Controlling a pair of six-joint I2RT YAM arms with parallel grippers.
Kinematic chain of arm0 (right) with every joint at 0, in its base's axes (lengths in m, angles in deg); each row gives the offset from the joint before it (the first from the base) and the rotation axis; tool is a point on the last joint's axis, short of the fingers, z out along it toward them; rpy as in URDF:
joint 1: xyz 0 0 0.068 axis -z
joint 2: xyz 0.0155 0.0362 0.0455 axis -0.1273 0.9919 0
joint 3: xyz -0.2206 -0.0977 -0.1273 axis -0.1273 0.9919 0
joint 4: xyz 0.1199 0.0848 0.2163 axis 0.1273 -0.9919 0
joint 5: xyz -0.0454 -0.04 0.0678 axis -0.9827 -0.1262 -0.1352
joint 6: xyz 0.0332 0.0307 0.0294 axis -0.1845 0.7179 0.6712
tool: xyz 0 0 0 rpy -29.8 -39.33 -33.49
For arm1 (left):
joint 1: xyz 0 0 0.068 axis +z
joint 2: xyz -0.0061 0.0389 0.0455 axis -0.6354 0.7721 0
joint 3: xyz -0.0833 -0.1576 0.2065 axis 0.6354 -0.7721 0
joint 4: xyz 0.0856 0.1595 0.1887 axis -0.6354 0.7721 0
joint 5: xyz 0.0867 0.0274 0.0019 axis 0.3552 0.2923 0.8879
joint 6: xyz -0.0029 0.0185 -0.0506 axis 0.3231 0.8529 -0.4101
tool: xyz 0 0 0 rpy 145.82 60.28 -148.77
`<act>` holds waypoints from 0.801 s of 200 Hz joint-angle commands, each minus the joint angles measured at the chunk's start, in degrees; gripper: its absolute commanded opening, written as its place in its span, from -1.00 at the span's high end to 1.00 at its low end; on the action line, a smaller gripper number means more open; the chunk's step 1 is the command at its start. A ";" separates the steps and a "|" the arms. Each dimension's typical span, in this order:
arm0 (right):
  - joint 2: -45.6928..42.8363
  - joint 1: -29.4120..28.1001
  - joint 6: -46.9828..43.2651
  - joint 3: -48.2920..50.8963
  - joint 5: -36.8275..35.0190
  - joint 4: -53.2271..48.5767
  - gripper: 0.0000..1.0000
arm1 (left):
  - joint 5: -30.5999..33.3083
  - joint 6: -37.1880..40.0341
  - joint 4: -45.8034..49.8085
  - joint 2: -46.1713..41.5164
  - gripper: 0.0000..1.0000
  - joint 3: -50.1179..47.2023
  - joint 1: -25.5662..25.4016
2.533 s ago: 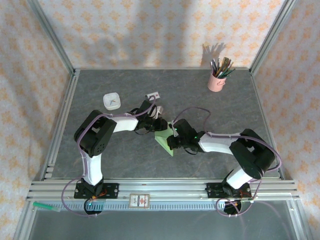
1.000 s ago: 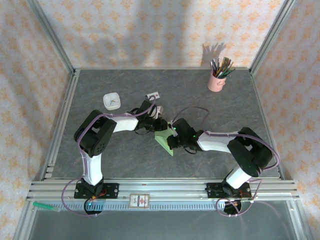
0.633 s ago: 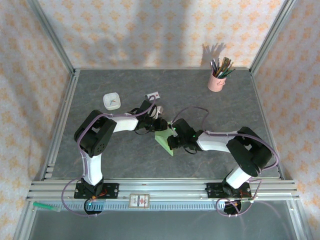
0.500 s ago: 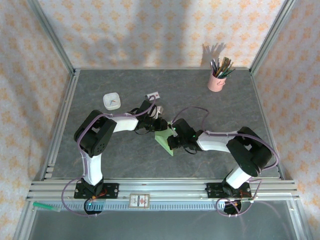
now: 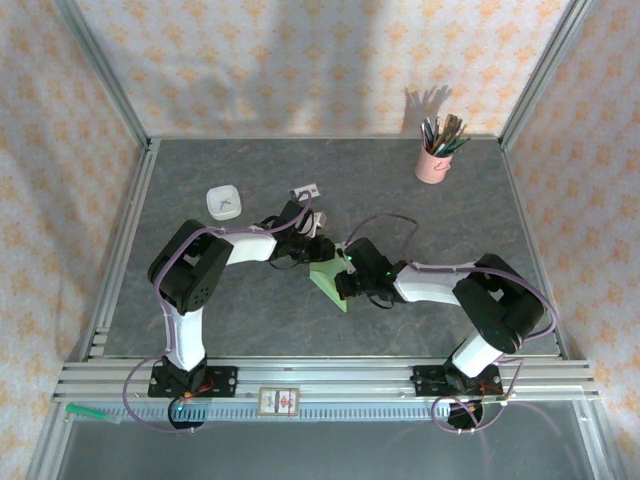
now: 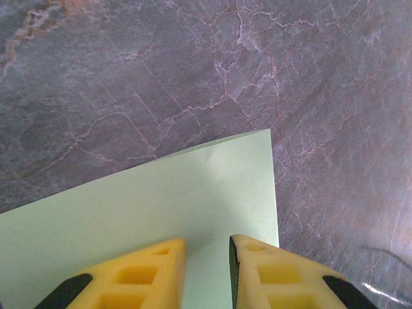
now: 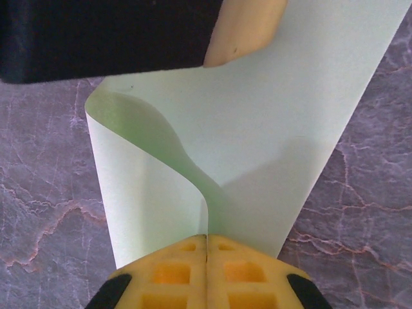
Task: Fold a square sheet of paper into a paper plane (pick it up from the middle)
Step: Third fold the triangle at the center of the table.
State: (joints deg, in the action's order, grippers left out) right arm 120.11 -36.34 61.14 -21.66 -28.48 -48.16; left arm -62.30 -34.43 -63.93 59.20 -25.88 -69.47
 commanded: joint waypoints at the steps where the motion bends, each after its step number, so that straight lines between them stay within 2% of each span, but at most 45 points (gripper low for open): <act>1: -0.13 0.42 1.03 2.69 -2.31 -1.00 0.91 | 2.57 0.88 3.57 1.92 0.43 1.47 -0.55; 77: -0.57 0.44 2.96 5.34 -2.00 0.86 0.93 | 2.17 -1.10 4.89 -0.98 0.36 6.37 0.33; 97: -0.52 0.42 3.07 5.46 -1.91 1.21 0.93 | 3.29 -2.52 4.41 -5.45 0.36 4.70 1.05; 113: 0.01 0.44 3.12 5.52 -1.74 1.46 0.93 | 3.79 -5.73 1.68 -9.36 0.43 -0.04 1.01; 160: 0.65 0.42 3.03 5.28 -1.53 1.84 0.93 | 0.47 -13.01 -6.04 -16.81 0.86 -12.31 -1.61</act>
State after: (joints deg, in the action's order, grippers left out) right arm 119.22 -36.34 63.67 -18.33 -28.50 -42.71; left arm -60.01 -42.54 -65.84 43.97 -33.90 -69.36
